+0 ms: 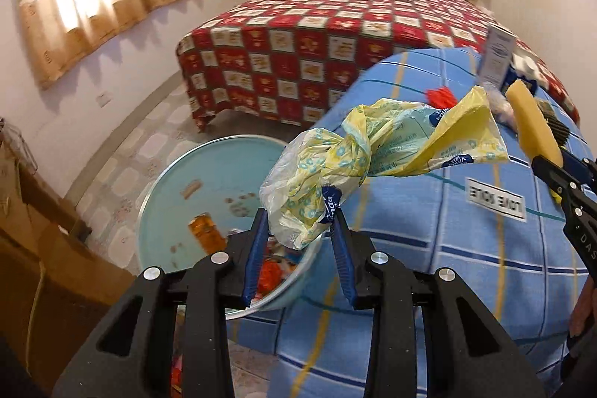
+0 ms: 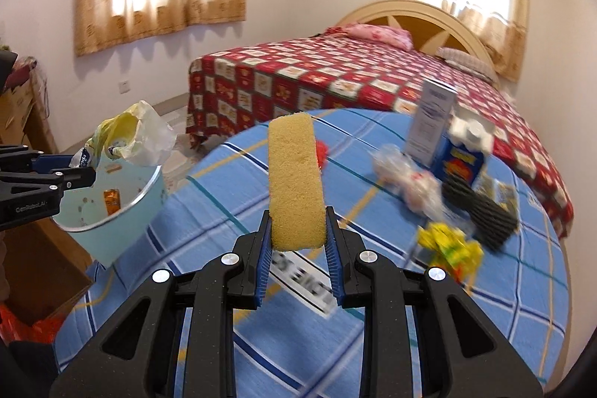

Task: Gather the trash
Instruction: 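Carry the yellow-white bag and yellow sponge in both tools over the bin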

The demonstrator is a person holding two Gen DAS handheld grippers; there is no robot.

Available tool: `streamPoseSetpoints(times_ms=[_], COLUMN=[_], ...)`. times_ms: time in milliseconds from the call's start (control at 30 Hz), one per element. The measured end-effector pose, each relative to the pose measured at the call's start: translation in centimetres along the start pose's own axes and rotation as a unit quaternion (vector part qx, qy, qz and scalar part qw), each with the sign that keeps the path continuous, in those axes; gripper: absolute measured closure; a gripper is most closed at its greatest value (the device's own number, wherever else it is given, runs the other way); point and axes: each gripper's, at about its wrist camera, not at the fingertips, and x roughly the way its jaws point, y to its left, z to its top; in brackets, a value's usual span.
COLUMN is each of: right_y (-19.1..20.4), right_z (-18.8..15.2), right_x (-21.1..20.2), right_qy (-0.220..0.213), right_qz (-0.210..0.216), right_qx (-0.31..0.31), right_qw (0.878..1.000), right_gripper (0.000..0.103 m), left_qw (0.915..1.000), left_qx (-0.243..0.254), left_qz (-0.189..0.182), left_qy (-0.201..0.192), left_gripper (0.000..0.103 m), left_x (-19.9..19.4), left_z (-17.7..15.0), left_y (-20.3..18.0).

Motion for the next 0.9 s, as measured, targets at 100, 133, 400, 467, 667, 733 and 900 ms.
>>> streamPoseSetpoints(times_ms=[100, 133, 400, 467, 667, 733, 900], right_y=[1.5, 2.1, 5.7, 6.7, 9.1, 9.8, 11.3], right_z=[0.8, 1.0, 2.6, 2.9, 3.4, 3.6, 3.9], right_x=[1.0, 1.3, 3.1, 3.6, 4.4, 4.8, 5.5], right_qy=[-0.002, -0.002, -0.008, -0.007, -0.004, -0.003, 0.001], right_qz=[0.010, 0.015, 0.041, 0.046, 0.055, 0.058, 0.064], right_qx=[-0.016, -0.022, -0.060, -0.068, -0.087, -0.094, -0.107], right_qw=[1.000, 1.000, 0.997, 0.997, 0.995, 0.994, 0.992], right_gripper=[0.076, 0.076, 0.076, 0.076, 0.076, 0.076, 0.076], left_qw=[0.9999, 0.9998, 0.9982, 0.9979, 0.9967, 0.9963, 0.9948], left_qx=[-0.010, -0.014, -0.041, -0.044, -0.058, -0.064, -0.075], left_qz=[0.011, 0.014, 0.043, 0.046, 0.055, 0.058, 0.068], left_qy=[0.000, -0.001, 0.003, 0.005, 0.006, 0.007, 0.005], left_gripper=[0.069, 0.069, 0.069, 0.069, 0.069, 0.069, 0.068], left_x=[-0.1, 0.0, 0.1, 0.2, 0.4, 0.4, 0.4], left_z=[-0.1, -0.1, -0.9, -1.1, -1.5, -1.6, -1.8], left_y=[1.5, 2.0, 6.1, 6.8, 8.7, 9.3, 10.7])
